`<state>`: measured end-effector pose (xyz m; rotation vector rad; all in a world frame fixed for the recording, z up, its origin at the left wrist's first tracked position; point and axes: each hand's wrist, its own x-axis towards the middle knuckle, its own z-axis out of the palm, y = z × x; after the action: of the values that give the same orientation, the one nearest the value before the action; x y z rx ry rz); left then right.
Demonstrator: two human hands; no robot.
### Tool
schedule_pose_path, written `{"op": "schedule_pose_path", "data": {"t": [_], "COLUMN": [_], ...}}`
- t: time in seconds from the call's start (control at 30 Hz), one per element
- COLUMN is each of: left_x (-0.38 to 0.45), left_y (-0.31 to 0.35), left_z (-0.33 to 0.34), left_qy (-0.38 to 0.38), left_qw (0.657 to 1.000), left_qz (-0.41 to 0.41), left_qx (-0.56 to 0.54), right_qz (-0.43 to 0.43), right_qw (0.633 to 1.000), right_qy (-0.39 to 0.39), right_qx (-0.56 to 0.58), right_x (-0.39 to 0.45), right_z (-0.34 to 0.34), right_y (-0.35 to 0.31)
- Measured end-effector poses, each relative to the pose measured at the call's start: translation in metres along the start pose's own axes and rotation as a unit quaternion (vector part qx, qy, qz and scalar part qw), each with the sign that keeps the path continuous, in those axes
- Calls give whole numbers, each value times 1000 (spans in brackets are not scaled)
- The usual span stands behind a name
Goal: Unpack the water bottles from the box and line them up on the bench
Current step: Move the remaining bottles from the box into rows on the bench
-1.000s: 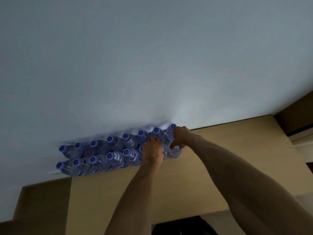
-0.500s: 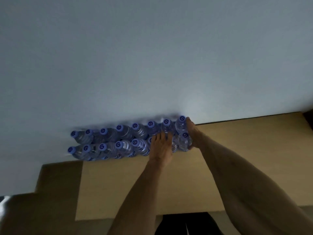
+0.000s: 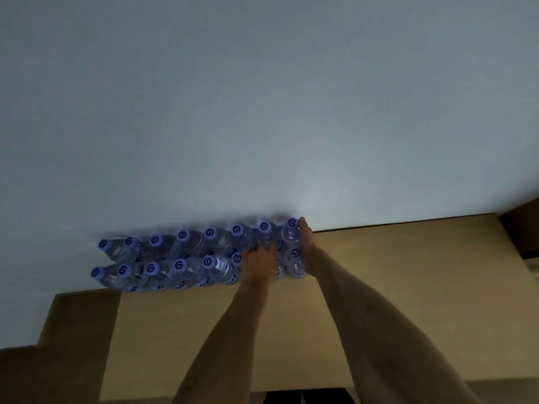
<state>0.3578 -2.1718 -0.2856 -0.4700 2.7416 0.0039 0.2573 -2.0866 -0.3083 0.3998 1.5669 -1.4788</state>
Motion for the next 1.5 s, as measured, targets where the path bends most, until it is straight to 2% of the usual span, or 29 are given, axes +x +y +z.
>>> {"op": "schedule_pose_path", "data": {"t": [0.1,0.17,0.23,0.3,0.37,0.5,0.63,0.77,0.87,0.93,1.1,1.2,1.27,1.33,1.37,1.43,1.5], "left_x": [-4,-7,-11,-10,-3,8,11,19,15,11,-3,-8,-8,-11,-13,-16,-16], "left_y": [3,2,0,-2,-6,-13,-6,-3,-5,-12,-59,-91,-107,-119,-124,-136,-152], "left_z": [1,-7,-17,-27,-34,-35,-15,-10,-11,-10,-14,-8,-4,-1,0,-1,-1], "left_qy": [-6,4,53,91,55,-14,-6,-6,-22,-9,3,-3,-13,4,25,63,83], "left_qw": [1000,1000,997,993,997,998,998,998,998,998,998,997,998,999,998,995,993], "left_qz": [4,2,6,5,10,46,19,16,29,43,11,0,7,32,49,73,59], "left_qx": [10,-12,-53,-75,-57,45,62,63,55,51,68,79,61,36,24,-15,-67], "right_qz": [-31,-78,-116,-165,-222,-314,-307,-372,-323,-315,-398,-474,-487,-488,-483,-417,-281], "right_qw": [999,994,970,942,911,848,840,797,823,814,715,643,619,631,656,738,833], "right_qy": [-21,38,131,178,174,161,146,137,152,160,179,137,119,145,187,317,389], "right_qx": [7,-60,-169,-233,-300,-396,-423,-455,-442,-461,-546,-586,-605,-585,-549,-425,-273], "right_x": [-6,-5,-7,-12,-18,-28,-25,-18,-18,-19,-30,-35,-35,-34,-33,-26,-18], "right_z": [-16,-25,-28,-25,-16,3,5,-2,0,6,31,48,58,65,67,59,34], "right_y": [0,-2,-6,-12,-19,-29,-25,-8,-9,-13,-18,-4,5,7,5,-1,-12]}}
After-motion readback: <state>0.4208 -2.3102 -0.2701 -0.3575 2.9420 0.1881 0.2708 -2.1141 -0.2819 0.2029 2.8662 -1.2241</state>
